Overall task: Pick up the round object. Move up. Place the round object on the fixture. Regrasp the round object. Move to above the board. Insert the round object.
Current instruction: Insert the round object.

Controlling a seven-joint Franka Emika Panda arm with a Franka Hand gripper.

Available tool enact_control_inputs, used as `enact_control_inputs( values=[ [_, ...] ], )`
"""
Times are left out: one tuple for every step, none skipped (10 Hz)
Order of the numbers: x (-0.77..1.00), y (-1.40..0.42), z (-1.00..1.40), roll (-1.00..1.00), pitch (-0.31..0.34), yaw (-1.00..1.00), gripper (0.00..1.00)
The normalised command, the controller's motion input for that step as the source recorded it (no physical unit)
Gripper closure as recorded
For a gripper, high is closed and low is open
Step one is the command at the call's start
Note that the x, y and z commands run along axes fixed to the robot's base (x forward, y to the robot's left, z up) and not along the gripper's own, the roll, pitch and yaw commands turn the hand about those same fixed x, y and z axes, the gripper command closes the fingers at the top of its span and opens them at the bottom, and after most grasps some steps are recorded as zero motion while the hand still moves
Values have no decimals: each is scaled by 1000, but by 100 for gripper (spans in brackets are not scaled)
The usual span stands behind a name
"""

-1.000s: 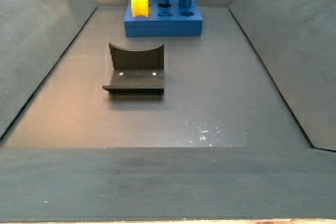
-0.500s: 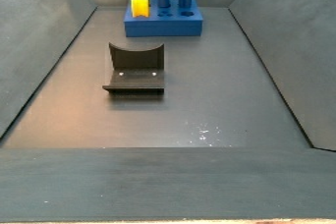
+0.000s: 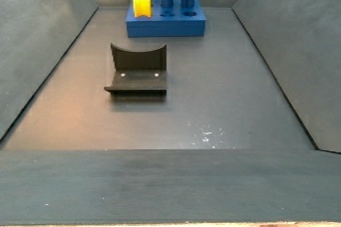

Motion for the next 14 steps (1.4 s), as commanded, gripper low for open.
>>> enact_control_inputs(
  values=[
    [71, -163, -771, -6, -39, 0, 100],
    [40, -97, -1000, 33, -76, 0, 100],
    [54, -40, -954, 47, -40, 0, 100],
    [40, 0, -831, 41, -9, 0, 100],
    [0, 340, -400, 107, 34, 0, 100],
    [0, 351, -314, 96, 49, 0, 100],
    [3, 443, -291, -153, 56, -40, 100],
    [26, 403, -280, -356, 1, -54, 100],
    [29, 423, -214, -490, 0, -31, 100],
    [0, 146, -489, -189, -41, 0, 100],
    [-180, 0, -503, 107, -101, 0, 100],
    [-366, -160, -457, 203, -187, 0, 100],
    [-86, 0, -89, 0, -149, 23, 100],
    [0, 0, 0, 0, 0, 0, 100]
  ],
)
